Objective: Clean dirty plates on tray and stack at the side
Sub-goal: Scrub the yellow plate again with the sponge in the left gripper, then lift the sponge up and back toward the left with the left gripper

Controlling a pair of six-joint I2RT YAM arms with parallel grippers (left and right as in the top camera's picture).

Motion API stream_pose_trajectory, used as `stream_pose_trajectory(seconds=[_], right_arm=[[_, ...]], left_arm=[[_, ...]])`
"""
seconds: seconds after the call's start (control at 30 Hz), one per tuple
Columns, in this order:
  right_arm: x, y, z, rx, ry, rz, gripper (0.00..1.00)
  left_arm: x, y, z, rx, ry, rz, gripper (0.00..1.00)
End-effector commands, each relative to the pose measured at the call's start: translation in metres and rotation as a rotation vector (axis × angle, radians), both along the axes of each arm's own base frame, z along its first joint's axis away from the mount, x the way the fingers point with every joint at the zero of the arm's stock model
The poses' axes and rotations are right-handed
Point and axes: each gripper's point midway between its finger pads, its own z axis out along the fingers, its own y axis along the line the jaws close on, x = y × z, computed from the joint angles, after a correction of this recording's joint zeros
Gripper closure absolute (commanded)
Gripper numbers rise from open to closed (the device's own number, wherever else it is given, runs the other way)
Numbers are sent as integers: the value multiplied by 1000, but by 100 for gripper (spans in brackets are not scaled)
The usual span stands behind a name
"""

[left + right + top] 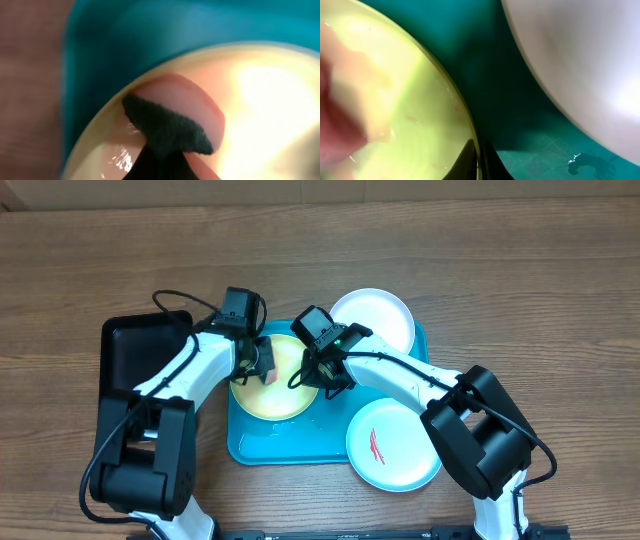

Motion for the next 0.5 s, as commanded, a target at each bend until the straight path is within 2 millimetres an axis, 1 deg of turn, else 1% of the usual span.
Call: stream_pose_trajectory(seconds=[0.0,0.03,0.1,0.13,0.17,0.2,0.23,0.27,0.3,0.37,0.47], right_arm=[[-1,-11,-10,-49,5,-23,96],[-1,-11,-10,-49,5,-23,96],[-1,-11,-10,-48,5,-24,96],[-1,-10,-10,-43,7,-22,96],[-1,-8,-9,-30,10,-18,96],[-2,-5,-9,-16,13,-8,96],[-3,-2,-8,-1,19,8,96],[-5,1,-8,12,25,26,96],[-6,2,-8,16,30,29,96],[-8,3,-8,23,40,48,96],[-12,3,-8,26,58,53,96]], left_arm=[[-48,10,-19,17,193,24,96],[-58,-2,-19,-48,239,-18,96],[-78,-33,-11,-236,317,-128,96],[-81,-41,-8,-288,323,-155,96],[-83,-58,-1,-394,320,-208,96],[-81,-70,4,-467,304,-239,96],[-77,-78,9,-520,278,-263,96],[-67,-83,12,-550,235,-273,96],[-59,-84,14,-554,206,-269,96],[-33,-85,23,-560,122,-250,96],[5,-79,47,-555,9,-244,96]])
